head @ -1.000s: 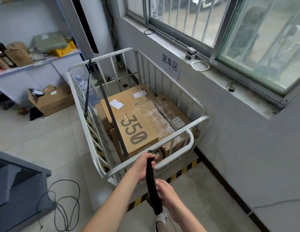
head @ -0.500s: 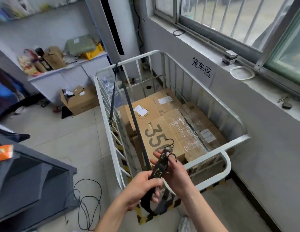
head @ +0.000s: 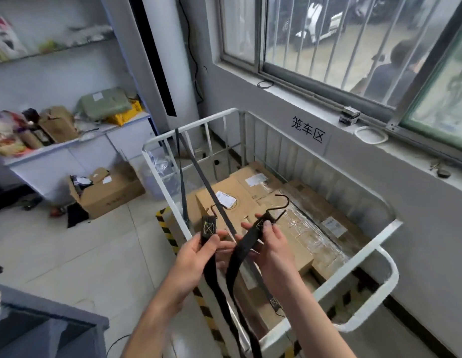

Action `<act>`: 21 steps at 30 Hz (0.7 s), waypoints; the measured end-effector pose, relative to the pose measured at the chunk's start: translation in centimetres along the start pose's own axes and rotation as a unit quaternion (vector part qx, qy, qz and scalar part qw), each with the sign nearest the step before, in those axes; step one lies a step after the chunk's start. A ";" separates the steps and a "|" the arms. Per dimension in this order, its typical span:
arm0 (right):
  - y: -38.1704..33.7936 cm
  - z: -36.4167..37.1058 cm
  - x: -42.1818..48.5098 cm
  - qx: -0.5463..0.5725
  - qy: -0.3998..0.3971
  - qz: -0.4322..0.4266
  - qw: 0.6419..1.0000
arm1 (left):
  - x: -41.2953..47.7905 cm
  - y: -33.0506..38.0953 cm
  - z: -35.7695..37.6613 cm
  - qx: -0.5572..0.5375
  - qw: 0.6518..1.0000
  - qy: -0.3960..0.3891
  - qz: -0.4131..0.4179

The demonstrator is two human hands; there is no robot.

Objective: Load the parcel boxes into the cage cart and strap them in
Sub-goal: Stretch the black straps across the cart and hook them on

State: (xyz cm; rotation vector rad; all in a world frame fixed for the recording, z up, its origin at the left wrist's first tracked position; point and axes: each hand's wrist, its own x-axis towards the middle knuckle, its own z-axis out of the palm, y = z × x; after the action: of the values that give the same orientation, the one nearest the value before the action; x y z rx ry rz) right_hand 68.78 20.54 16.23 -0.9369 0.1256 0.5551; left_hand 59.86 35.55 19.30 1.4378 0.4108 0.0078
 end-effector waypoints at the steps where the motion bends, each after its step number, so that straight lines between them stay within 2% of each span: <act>1: 0.5 1.0 0.3 0.006 0.013 -0.016 1.000 | 0.5 0.8 -1.5 0.007 1.000 -0.003 0.001; 5: 1.7 3.6 1.3 0.045 0.066 -0.074 0.994 | 3.0 3.4 -5.8 0.014 0.999 -0.034 0.008; 10: 1.6 3.0 3.1 0.055 0.161 -0.123 0.978 | 8.5 5.1 -6.8 0.029 0.988 -0.151 -0.005; 15: 0.7 -1.5 5.8 0.105 0.277 -0.145 0.944 | 16.5 4.5 -3.3 0.011 0.974 -0.221 -0.047; 21: -0.4 -7.1 10.4 0.169 0.377 -0.171 0.894 | 25.3 0.7 4.5 0.033 0.947 -0.295 -0.125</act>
State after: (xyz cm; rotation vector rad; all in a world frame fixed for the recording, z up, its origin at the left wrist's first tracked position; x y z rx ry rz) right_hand 78.81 18.80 8.80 -0.7624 0.7214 -0.1839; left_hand 84.81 37.61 13.48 1.3688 0.0933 -0.6327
